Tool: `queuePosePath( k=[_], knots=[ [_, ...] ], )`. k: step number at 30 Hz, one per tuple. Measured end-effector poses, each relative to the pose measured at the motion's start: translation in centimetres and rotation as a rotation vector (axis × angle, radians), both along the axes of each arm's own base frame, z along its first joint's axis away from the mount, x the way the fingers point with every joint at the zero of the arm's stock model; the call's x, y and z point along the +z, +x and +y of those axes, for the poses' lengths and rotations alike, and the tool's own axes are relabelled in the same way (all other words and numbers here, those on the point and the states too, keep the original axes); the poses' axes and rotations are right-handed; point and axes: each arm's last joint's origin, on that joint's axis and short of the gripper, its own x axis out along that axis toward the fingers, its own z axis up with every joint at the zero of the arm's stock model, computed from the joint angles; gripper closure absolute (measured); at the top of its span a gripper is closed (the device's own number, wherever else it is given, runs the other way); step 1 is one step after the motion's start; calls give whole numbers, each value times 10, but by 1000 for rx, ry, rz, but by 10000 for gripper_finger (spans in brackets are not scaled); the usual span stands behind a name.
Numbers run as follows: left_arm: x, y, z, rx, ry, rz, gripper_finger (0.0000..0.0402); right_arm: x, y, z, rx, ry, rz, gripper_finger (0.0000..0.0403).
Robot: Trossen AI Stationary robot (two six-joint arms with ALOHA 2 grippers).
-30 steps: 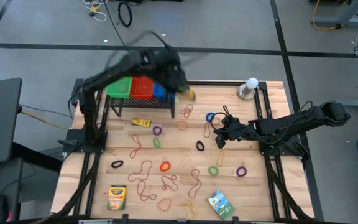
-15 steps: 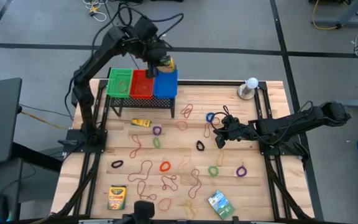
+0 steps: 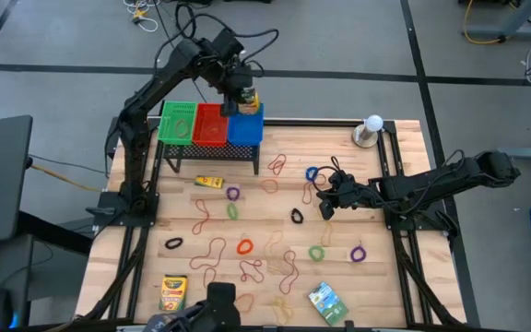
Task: Pick & Place Office Desk Supplies
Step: Put the big box of crayons into the blue bin on the shelf
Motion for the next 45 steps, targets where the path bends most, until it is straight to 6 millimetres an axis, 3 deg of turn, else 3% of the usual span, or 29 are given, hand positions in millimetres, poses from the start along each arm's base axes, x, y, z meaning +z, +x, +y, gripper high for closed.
queuePosePath(
  k=[6, 20, 29, 35, 45],
  knots=[
    [-22, -1, 6, 8, -32, 71, 316, 0, 0, 0, 0, 0, 0, 387],
    [-26, 5, 8, -4, -26, 29, 316, 0, 0, 0, -1, 0, 0, 387],
    [-45, 7, 10, 1, -53, 87, 315, 0, 0, 0, -1, -1, 0, 387],
    [-45, 8, 10, -13, -36, 83, 311, 0, 0, 0, -2, -2, 0, 387],
    [-44, 10, 12, -5, -8, 69, 270, 0, 0, 0, -1, -2, 0, 387]
  ],
)
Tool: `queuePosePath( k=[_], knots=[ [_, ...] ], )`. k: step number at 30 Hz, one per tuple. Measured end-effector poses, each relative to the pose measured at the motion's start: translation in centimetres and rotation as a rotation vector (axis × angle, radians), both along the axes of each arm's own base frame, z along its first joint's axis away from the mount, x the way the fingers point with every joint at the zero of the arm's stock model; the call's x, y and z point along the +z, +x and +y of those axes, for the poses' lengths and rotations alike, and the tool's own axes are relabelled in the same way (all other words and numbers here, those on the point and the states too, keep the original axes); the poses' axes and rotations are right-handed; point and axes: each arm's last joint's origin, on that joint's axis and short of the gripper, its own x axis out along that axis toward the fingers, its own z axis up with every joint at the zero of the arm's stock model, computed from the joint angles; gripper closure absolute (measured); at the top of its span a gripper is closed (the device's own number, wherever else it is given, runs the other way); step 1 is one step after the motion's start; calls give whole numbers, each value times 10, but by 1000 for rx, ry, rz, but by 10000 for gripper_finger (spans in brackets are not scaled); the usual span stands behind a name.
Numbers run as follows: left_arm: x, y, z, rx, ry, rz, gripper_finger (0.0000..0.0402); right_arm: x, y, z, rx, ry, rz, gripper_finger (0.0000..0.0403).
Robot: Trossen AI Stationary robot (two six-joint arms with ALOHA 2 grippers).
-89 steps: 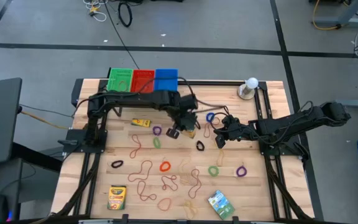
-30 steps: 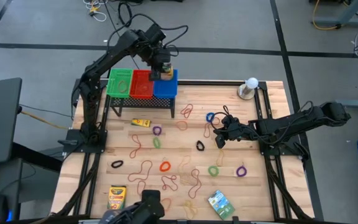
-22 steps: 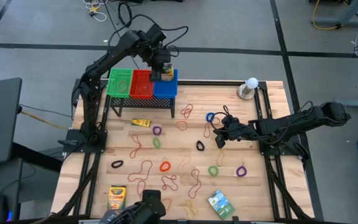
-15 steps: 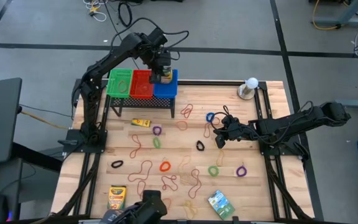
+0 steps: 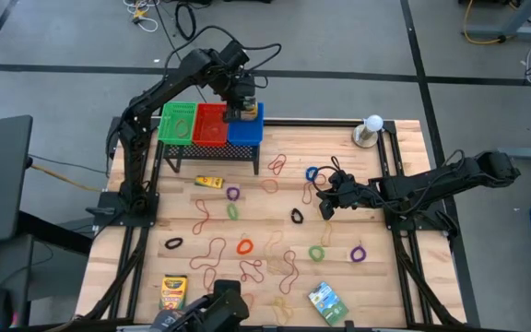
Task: Pick & Place Office Desk Supplies
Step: Put the big box of crayons into the blue bin on the shelf, then put the green spring rubber band into the red bin on the shelf
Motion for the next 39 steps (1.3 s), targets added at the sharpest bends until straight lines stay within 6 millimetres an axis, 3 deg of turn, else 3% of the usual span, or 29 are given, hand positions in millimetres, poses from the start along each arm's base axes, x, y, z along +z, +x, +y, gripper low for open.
queuePosePath(
  k=[15, 21, 27, 33, 39],
  knots=[
    [3, 0, 1, 34, 22, -10, 196, 0, 0, 0, 2, 2, 0, 387],
    [15, -4, -3, 36, 57, -52, 188, 0, 0, 0, 2, 2, 1, 387],
    [40, -17, -12, 78, 136, -113, 187, 0, 0, 0, 2, 2, 1, 387],
    [72, -40, -32, 146, 133, -225, 218, 0, 0, 0, 2, 2, 1, 387],
    [93, -59, -58, 88, -72, -370, 316, 0, 0, 0, 1, 1, 1, 387]
  ],
)
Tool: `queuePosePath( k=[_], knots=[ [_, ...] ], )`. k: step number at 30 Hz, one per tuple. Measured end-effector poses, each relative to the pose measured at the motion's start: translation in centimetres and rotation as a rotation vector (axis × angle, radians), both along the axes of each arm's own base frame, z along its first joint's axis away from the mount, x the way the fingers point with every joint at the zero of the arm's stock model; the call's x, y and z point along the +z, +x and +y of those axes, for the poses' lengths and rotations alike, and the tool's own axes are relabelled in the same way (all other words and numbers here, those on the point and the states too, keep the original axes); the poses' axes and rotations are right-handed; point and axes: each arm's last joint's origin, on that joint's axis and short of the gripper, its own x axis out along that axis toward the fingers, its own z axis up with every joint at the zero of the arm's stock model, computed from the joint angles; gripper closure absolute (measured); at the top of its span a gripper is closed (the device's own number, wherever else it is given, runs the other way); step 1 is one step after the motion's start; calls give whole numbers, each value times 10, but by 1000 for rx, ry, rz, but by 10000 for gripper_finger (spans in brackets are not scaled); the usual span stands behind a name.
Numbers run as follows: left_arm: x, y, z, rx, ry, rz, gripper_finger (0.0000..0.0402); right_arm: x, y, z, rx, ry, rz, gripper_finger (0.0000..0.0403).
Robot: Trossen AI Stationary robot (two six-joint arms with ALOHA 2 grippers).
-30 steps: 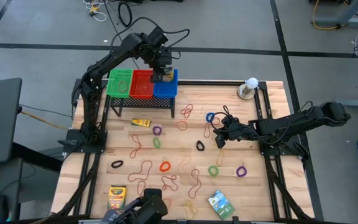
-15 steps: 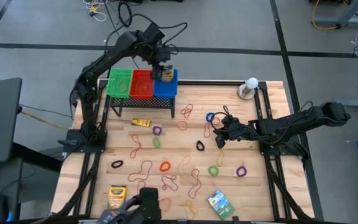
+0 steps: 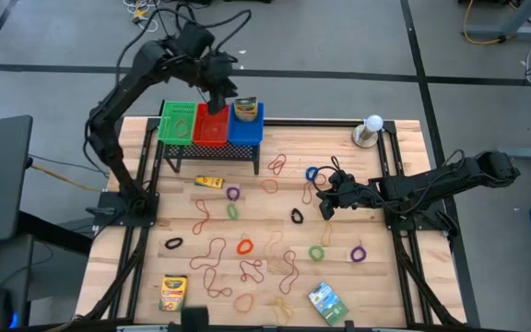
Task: Pick & Place Office Desk Supplies
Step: Put the green spring rubber band into the red bin on the shelf
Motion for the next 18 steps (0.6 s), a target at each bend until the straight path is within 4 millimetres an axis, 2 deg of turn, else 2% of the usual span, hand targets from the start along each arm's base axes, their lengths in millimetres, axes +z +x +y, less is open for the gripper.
queuePosePath(
  k=[5, 10, 14, 16, 18],
  knots=[
    [-7, 14, -19, -136, -90, -33, 392, 0, 0, -2, -10, -2, 0, 387],
    [-35, 31, -35, -198, -135, -121, 394, 0, 0, -3, -31, -17, -2, 387],
    [-55, 31, -49, -139, -81, -223, 394, 0, 0, -4, -46, -30, -4, 387],
    [-54, 23, -53, -48, -27, -291, 394, 0, 0, -4, -46, -31, -4, 387],
    [-44, 11, -53, 75, 41, -365, 394, 0, 0, -4, -46, -31, -4, 387]
  ],
)
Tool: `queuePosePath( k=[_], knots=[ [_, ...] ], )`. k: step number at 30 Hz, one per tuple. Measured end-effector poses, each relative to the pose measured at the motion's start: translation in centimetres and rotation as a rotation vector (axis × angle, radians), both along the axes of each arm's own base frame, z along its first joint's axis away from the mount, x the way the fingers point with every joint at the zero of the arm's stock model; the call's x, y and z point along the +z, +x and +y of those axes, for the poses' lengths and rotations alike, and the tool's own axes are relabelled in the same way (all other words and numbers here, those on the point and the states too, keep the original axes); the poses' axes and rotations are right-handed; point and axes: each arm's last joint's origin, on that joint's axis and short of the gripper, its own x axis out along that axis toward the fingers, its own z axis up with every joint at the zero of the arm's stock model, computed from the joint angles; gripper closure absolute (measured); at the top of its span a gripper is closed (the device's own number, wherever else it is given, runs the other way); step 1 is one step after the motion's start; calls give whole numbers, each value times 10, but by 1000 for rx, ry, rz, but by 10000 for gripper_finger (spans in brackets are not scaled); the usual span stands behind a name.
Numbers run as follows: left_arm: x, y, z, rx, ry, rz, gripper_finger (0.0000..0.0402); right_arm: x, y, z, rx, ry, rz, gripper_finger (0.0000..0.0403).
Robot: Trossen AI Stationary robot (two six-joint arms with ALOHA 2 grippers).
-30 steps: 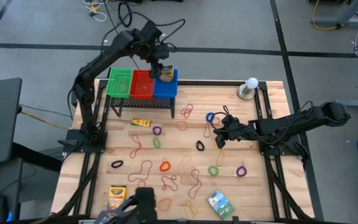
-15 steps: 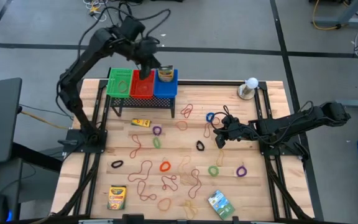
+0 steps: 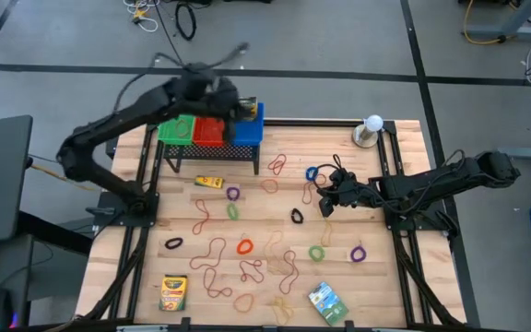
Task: Pick & Place Office Desk Supplies
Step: Put the green spring rubber band into the red bin on the shelf
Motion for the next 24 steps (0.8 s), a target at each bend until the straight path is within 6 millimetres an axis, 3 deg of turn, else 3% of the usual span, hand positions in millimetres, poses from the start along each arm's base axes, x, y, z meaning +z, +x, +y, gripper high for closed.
queuePosePath(
  k=[3, 6, 13, 18, 24],
  knots=[
    [19, -23, -1, 166, 56, -65, 394, 0, 0, 0, -4, -4, 0, 387],
    [30, -38, -7, 215, 88, -97, 394, 0, 0, 0, -8, -8, -1, 387],
    [34, -42, -14, 219, 26, -138, 389, 0, 0, 0, 4, -31, 8, 387],
    [21, -33, -27, 56, 10, -80, 396, 0, 0, 0, 20, -47, 16, 387],
    [-31, -12, -56, -98, -112, 2, 397, 0, 0, 0, 116, -45, 43, 387]
  ],
)
